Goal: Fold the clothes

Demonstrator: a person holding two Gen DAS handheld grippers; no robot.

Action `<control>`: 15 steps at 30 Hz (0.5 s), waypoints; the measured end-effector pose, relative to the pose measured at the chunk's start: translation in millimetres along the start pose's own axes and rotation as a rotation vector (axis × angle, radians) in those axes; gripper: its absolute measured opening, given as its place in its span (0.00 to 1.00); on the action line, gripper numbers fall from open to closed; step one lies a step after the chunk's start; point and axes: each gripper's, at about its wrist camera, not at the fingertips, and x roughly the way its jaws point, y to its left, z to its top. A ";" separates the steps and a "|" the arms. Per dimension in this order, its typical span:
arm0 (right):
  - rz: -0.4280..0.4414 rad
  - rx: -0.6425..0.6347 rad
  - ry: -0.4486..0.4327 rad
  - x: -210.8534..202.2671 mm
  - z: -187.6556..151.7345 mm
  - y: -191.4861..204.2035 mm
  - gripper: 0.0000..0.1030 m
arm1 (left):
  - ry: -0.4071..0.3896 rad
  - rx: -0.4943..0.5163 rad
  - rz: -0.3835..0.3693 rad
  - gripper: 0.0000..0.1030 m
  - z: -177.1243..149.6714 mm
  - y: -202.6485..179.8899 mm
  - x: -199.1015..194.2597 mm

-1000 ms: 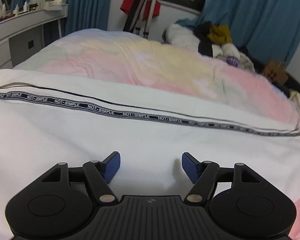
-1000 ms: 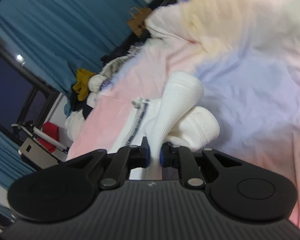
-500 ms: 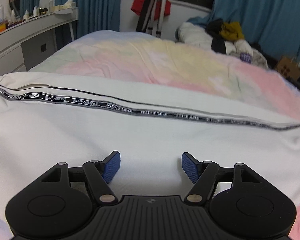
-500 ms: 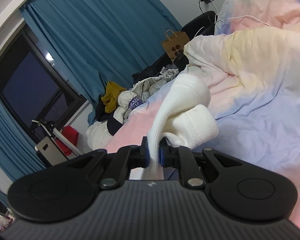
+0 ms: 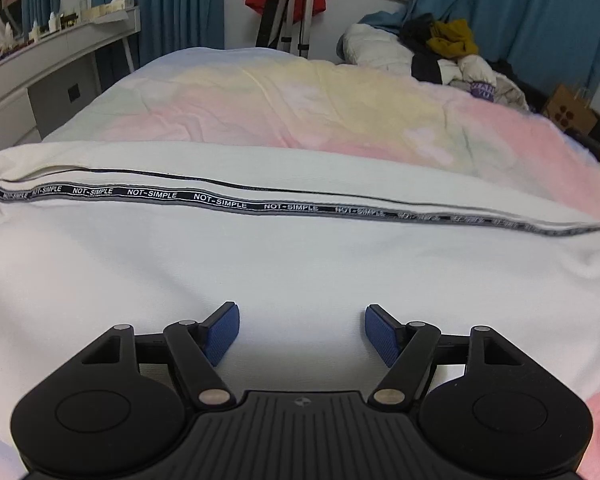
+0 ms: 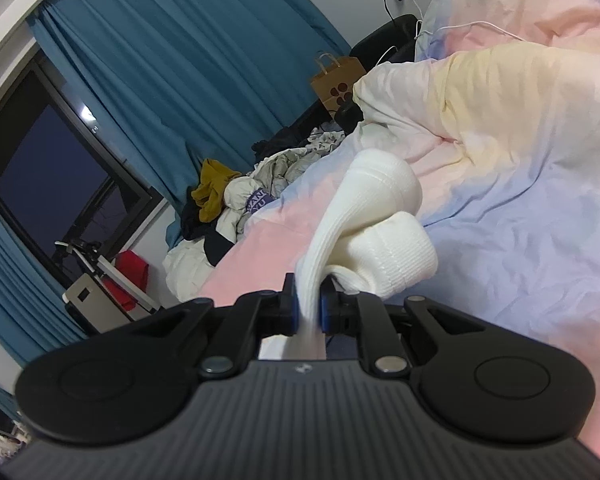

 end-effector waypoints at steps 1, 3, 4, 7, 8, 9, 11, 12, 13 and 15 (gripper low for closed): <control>-0.003 -0.005 0.001 -0.2 -0.6 -0.4 0.13 | -0.003 -0.009 -0.008 0.70 0.7 0.9 -2.2; -0.007 -0.011 0.003 -0.6 -1.6 -1.0 0.13 | -0.012 -0.022 -0.024 0.70 2.1 2.2 -7.2; -0.010 -0.015 0.004 -0.7 -2.1 -1.1 0.13 | -0.015 -0.026 -0.030 0.70 2.9 2.5 -9.3; -0.013 -0.029 0.007 -1.3 -3.7 -1.2 0.13 | -0.001 -0.007 -0.036 0.70 4.9 -1.2 -10.1; -0.012 -0.022 0.009 -1.5 -3.9 -2.9 0.13 | 0.007 -0.002 -0.038 0.70 5.2 -2.1 -9.4; -0.013 -0.010 0.015 -1.2 -3.8 -5.4 0.13 | 0.011 0.004 -0.038 0.70 5.5 -2.5 -9.0; -0.015 0.013 0.026 -0.8 -3.6 -10.5 0.13 | 0.010 0.011 -0.039 0.69 8.1 -1.4 -10.4; -0.013 0.024 0.032 -0.2 -3.3 -12.8 0.13 | 0.000 0.005 -0.050 0.69 10.5 0.7 -12.8; -0.003 0.032 0.041 1.2 -2.5 -14.6 0.13 | -0.011 -0.008 -0.067 0.69 13.1 2.9 -15.7; 0.017 0.026 0.056 5.2 -1.0 -15.7 0.13 | -0.041 -0.042 -0.112 0.69 20.3 11.5 -24.2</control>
